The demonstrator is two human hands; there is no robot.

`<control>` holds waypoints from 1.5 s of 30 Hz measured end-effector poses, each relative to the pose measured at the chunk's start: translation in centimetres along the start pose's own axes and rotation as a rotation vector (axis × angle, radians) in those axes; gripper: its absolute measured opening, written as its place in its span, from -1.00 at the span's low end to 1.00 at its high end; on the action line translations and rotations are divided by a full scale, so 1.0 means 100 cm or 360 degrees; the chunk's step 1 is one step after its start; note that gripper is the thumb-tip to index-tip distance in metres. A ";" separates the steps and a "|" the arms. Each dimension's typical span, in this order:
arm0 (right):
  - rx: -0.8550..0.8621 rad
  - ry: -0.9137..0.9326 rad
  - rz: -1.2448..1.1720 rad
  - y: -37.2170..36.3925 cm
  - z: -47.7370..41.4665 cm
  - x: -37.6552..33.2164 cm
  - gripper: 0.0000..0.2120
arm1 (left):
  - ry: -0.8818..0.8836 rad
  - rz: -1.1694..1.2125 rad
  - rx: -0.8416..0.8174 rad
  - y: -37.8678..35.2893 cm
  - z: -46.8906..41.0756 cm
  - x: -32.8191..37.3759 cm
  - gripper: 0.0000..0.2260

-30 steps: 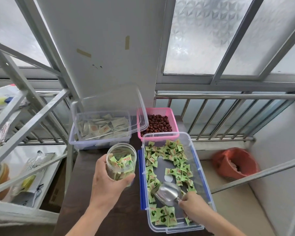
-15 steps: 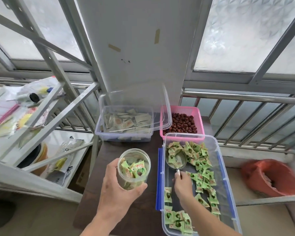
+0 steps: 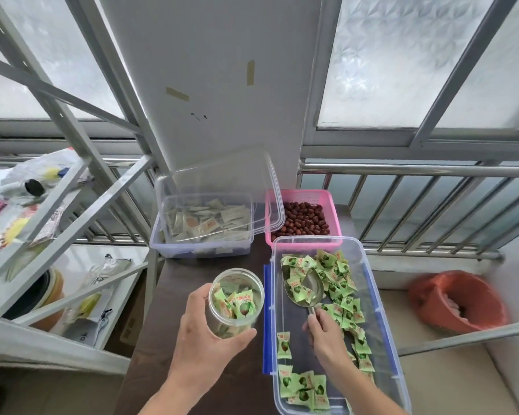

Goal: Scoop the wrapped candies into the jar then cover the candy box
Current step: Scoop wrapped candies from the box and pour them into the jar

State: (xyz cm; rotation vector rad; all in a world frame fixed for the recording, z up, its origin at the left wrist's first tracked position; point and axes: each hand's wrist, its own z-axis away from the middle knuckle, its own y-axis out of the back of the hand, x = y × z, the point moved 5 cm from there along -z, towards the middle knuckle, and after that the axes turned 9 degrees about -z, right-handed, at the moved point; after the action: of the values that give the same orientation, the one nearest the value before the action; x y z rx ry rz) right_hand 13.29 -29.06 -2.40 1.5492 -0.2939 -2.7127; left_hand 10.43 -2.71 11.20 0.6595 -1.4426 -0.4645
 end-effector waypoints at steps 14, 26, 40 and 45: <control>-0.0221 0.0517 0.0831 0.150 0.150 -0.198 -0.75 | -0.0439 -0.0114 -0.0242 -0.033 -0.034 0.043 -0.28; -0.0469 0.0436 0.2500 0.073 0.190 -0.324 -0.67 | -0.0594 0.0047 -0.0369 -0.059 -0.032 0.069 -0.27; -0.0303 0.0395 0.2317 0.099 0.208 -0.329 -0.68 | -0.0369 0.0425 -0.0526 -0.068 -0.024 0.080 -0.30; -0.0299 0.0334 0.2270 0.108 0.211 -0.333 -0.65 | -0.0430 0.0350 -0.0501 -0.065 -0.021 0.080 -0.32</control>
State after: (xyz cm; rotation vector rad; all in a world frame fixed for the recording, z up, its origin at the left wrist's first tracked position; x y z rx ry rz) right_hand 11.41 -33.06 38.21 0.8995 -0.7312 -1.3937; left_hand 13.89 -12.49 12.88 0.1876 -1.6293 -0.6076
